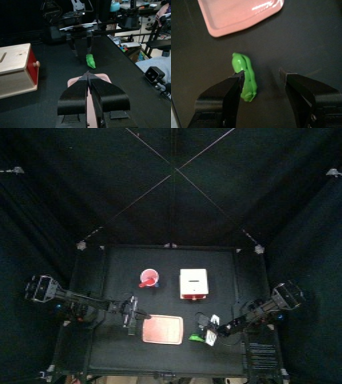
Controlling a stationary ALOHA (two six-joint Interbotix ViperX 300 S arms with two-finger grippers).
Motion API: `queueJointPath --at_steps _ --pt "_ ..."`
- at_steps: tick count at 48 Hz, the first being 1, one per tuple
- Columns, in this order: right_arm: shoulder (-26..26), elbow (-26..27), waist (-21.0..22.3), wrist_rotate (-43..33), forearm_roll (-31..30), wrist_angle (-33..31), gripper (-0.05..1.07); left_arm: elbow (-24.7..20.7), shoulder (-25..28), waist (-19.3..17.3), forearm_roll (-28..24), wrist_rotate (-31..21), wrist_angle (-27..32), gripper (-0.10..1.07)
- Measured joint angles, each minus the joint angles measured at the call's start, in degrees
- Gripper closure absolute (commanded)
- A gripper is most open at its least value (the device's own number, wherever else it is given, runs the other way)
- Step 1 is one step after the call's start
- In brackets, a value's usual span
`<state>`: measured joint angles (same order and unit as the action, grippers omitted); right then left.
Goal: Grab sushi
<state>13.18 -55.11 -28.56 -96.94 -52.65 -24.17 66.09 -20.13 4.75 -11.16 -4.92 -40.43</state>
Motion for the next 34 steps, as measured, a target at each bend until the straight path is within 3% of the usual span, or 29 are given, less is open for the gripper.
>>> queueJointPath --at_steps 9,16,24,34 --pt "5.89 0.88 0.18 0.0 -4.83 -7.47 0.13 -0.26 -0.26 0.53 2.2 -0.7 0.26 0.37" --pt "11.87 1.05 0.62 -0.26 -8.7 -11.25 0.12 -2.55 -1.05 1.93 6.06 -1.14 4.48 0.17" --pt "17.67 0.35 2.37 -0.26 -12.74 -13.8 0.12 -8.35 -2.11 2.37 12.22 -1.23 18.19 0.0" --pt "23.91 -1.67 4.31 -0.44 -17.67 -13.97 0.13 -19.78 -2.37 2.29 19.86 -1.23 43.95 -0.03"
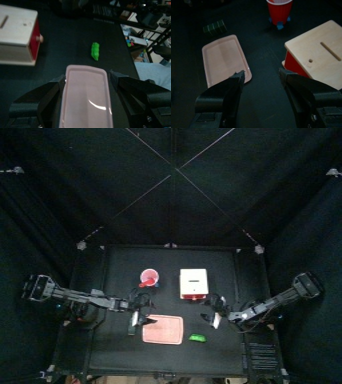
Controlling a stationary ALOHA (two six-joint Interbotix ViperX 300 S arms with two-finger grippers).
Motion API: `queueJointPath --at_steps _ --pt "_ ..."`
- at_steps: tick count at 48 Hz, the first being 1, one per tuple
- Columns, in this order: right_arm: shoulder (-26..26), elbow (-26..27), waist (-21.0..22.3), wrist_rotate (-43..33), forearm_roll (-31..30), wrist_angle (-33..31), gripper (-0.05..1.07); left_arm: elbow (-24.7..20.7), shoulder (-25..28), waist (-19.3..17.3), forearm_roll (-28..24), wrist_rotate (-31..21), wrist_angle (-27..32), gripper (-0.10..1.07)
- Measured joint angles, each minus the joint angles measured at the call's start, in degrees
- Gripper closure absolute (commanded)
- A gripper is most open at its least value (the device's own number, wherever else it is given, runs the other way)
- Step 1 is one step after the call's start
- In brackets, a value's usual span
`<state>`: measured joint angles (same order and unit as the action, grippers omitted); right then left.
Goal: Grab sushi
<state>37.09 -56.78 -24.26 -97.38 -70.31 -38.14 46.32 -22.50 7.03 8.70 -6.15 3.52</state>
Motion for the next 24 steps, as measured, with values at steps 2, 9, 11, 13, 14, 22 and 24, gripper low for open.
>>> queueJointPath --at_steps 2,9,11,13,14,22,24 --pt "1.14 -0.62 0.09 -0.26 -0.35 0.0 0.13 -1.93 0.0 -0.09 1.32 -0.09 4.57 -0.03" --pt "3.78 -3.16 0.09 -0.53 -0.7 0.44 0.12 -6.24 0.62 -1.49 5.98 -0.97 15.56 -0.03" --pt "3.78 -3.87 0.09 -0.53 -0.7 0.7 0.13 -7.21 0.97 -2.02 7.29 -1.58 17.93 -0.03" --pt "3.43 -4.31 0.09 -0.44 -0.7 0.97 0.13 -8.17 1.32 -2.9 8.35 -2.9 20.3 -0.03" --pt "3.34 -4.39 0.09 -0.35 -0.7 1.05 0.12 -8.61 1.49 -3.52 8.53 -3.43 21.53 -0.03" --pt "4.57 -4.57 -0.09 0.0 -0.7 1.41 0.13 -11.16 2.72 -7.56 6.33 -11.78 33.31 -0.02" --pt "4.83 -4.66 -0.18 0.0 -0.7 1.41 0.12 -11.6 3.25 -7.91 4.04 -15.56 37.0 -0.02"
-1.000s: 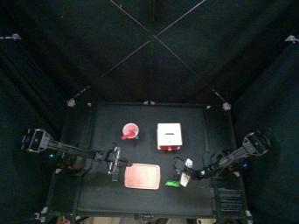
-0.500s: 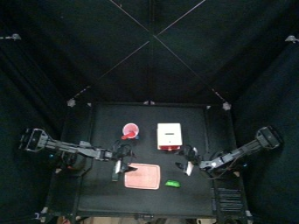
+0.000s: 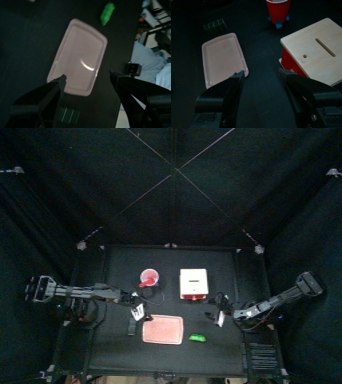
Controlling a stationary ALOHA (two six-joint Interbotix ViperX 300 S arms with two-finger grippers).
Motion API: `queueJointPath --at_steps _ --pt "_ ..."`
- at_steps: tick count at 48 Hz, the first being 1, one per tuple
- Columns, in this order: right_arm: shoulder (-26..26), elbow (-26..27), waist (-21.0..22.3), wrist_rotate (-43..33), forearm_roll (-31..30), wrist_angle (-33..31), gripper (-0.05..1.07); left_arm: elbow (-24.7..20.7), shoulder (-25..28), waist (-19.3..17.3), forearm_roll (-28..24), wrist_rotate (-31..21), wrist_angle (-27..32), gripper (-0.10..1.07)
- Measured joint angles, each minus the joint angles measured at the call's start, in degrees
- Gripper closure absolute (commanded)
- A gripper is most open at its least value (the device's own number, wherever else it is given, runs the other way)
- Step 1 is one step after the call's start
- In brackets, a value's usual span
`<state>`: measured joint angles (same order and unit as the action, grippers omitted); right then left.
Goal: Grab sushi
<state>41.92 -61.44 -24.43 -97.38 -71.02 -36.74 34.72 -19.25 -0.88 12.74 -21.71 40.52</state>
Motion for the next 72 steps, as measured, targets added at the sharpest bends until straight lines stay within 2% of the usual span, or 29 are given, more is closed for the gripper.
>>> queueJointPath --at_steps 5,9,13,14,20,27,33,38,51,72 --pt "0.7 -0.26 -0.35 0.0 0.62 0.0 0.13 -0.44 1.32 -0.09 -7.29 -11.07 9.05 -0.02" --pt "0.53 -0.26 -0.53 -0.09 0.97 0.0 0.12 -0.44 1.85 1.76 -13.36 -21.8 13.36 -0.02" --pt "0.44 -0.26 -0.62 -0.09 1.14 0.0 0.12 0.09 1.93 3.96 -18.98 -32.17 14.5 -0.02" --pt "0.44 -0.26 -0.62 0.0 1.14 0.0 0.13 0.53 1.93 5.27 -21.01 -36.12 14.85 -0.02" --pt "0.53 -0.26 -0.53 -0.44 1.41 0.0 0.13 2.55 2.02 10.99 -28.48 -52.56 16.0 -0.02" --pt "0.62 -0.26 -0.62 -0.44 1.85 0.0 0.12 4.13 2.37 17.05 -32.96 -67.15 16.26 -0.02" --pt "0.53 -0.35 -0.62 -0.35 1.85 0.0 0.13 4.39 4.75 21.53 -34.19 -76.11 16.17 -0.02" --pt "0.35 -0.35 -0.62 -0.44 1.93 0.0 0.13 3.78 8.09 23.38 -34.19 -78.84 16.26 -0.02" --pt "0.44 -0.35 -0.62 -0.44 1.93 -0.09 0.13 0.09 15.56 25.93 -31.2 -79.28 16.87 -0.02" --pt "0.09 -0.44 -0.7 -0.44 2.37 0.09 0.12 1.23 19.42 25.93 -25.49 -79.98 18.37 -0.02"
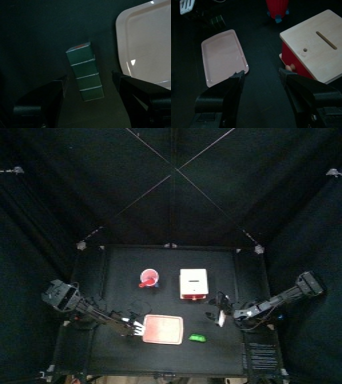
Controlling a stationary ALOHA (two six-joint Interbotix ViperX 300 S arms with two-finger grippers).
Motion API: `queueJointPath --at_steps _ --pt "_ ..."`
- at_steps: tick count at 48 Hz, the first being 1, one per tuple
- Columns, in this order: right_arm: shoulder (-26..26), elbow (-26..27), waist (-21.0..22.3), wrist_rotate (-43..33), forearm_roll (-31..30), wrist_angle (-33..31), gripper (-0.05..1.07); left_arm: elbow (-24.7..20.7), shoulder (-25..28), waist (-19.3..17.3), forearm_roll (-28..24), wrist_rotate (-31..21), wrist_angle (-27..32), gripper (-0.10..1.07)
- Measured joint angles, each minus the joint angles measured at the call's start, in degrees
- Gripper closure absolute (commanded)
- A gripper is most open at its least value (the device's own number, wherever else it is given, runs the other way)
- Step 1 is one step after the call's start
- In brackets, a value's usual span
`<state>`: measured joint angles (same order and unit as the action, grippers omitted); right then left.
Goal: Grab sushi
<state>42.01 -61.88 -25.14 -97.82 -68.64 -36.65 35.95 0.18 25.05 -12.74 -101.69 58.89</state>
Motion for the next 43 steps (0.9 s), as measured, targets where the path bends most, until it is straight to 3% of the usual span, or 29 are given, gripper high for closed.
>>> queueJointPath --at_steps 28,35,43 --pt "-0.09 0.0 0.09 -0.09 0.26 0.0 0.12 0.97 3.43 -0.35 0.53 -0.09 -3.08 0.0" --pt "-0.09 -0.09 0.0 -0.09 0.26 0.0 0.13 0.88 3.52 -0.26 0.53 -0.09 -3.16 0.11" --pt "-0.09 -0.09 0.09 -0.09 0.26 0.0 0.12 0.88 3.6 -0.35 0.44 -0.09 -3.16 0.33"
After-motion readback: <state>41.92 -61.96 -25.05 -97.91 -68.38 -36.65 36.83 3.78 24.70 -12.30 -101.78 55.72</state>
